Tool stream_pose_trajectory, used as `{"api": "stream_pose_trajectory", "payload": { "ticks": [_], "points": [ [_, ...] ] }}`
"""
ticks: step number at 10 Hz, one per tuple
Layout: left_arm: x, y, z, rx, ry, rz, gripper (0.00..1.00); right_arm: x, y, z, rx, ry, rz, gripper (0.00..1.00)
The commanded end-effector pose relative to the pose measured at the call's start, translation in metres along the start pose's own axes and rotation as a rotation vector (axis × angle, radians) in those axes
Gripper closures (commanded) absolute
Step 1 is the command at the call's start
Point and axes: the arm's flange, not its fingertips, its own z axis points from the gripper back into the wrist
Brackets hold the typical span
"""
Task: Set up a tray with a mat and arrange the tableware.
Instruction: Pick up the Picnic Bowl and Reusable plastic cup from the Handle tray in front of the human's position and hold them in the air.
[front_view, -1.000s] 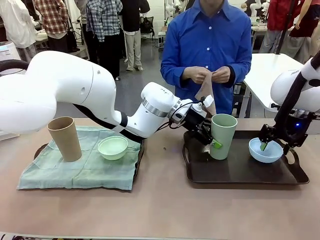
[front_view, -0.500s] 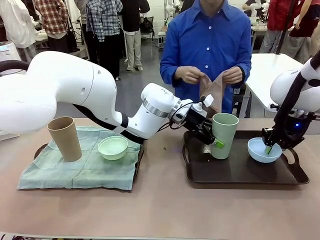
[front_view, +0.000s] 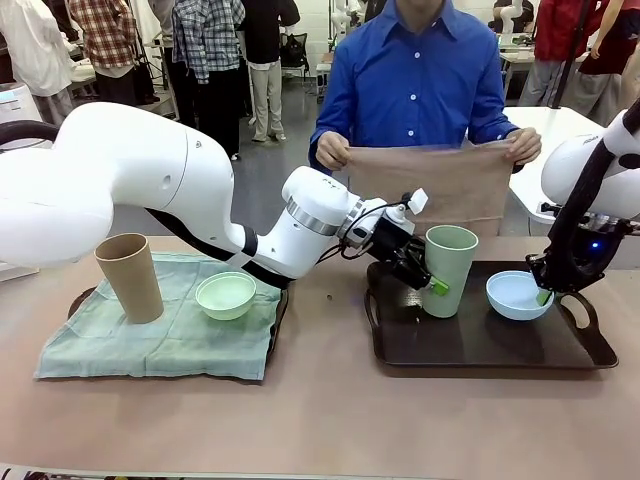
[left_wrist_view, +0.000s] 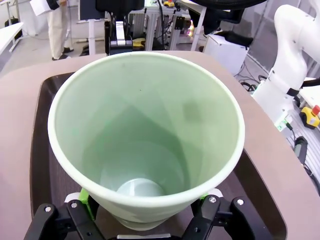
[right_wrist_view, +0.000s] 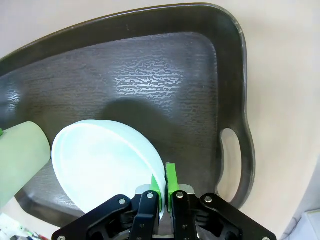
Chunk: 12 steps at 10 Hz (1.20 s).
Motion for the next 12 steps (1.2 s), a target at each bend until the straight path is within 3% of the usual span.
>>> {"api": "stream_pose_trajectory", "payload": {
  "ticks": [1,2,3,7,10,12],
  "points": [
    [-0.001,-0.007,0.001,0.033,-0.012,-0.007,0.73,-0.002,-0.002,-0.005,-0.027,0.005,0.000,1.00],
    [0.000,-0.008,0.002,0.043,-0.012,-0.002,0.73,-0.003,-0.002,-0.003,-0.026,0.020,0.007,1.00],
    [0.012,-0.015,0.012,0.082,-0.063,0.045,0.89,-0.010,0.000,0.012,0.014,0.021,0.042,1.00],
    [0.084,-0.081,0.050,0.163,-0.123,-0.036,0.89,-0.070,-0.002,0.107,0.098,-0.101,0.143,1.00],
    [0.133,-0.126,0.062,0.246,-0.067,-0.088,0.89,-0.120,-0.014,0.170,0.089,-0.219,0.153,1.00],
    [0.152,-0.141,0.073,0.312,-0.038,-0.098,0.89,-0.131,-0.017,0.185,0.105,-0.242,0.163,1.00]
  ]
}}
